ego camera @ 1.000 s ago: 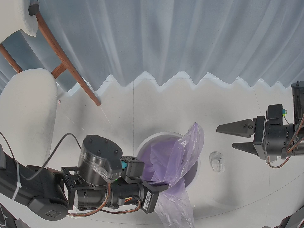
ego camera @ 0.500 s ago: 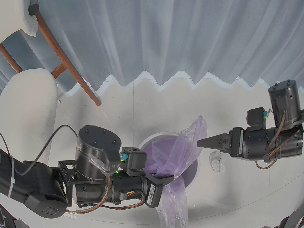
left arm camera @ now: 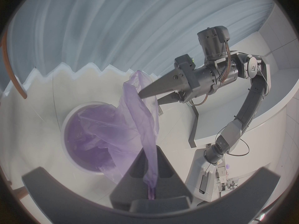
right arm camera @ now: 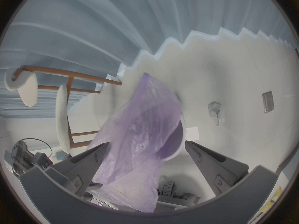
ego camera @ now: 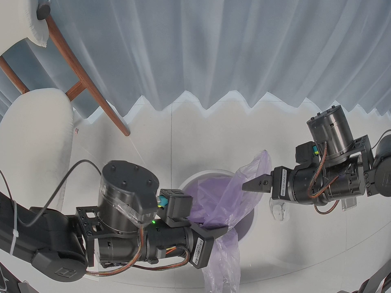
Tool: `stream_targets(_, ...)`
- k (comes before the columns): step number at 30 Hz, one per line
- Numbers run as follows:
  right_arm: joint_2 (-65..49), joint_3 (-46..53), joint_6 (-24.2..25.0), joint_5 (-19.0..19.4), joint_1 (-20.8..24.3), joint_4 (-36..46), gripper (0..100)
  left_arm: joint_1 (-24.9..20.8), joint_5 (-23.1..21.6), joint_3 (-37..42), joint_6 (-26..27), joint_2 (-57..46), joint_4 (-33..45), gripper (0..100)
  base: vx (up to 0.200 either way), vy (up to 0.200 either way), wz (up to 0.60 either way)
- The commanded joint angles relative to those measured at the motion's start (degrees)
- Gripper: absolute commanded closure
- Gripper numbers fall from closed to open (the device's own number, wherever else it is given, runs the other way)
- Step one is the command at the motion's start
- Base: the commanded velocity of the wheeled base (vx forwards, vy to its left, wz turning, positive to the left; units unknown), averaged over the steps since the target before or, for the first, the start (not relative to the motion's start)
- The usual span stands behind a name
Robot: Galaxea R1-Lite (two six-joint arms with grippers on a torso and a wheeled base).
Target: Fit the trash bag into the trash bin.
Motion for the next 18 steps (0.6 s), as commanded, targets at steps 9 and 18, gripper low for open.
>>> stream_targets(9,-1.3,0.0,-0.3,-0.4,-3.3,8.7,0,0.1,0.3,-0.1,-0.1,-0.1,0.1,100,0.0,0.0,0.0)
stream_targets(18,-1.1,-0.2,-0.6,-0.4,-1.8,12.1,0,0.1,0.0,-0.2,-0.2,-0.1,0.1,100,0.0,0.0,0.0)
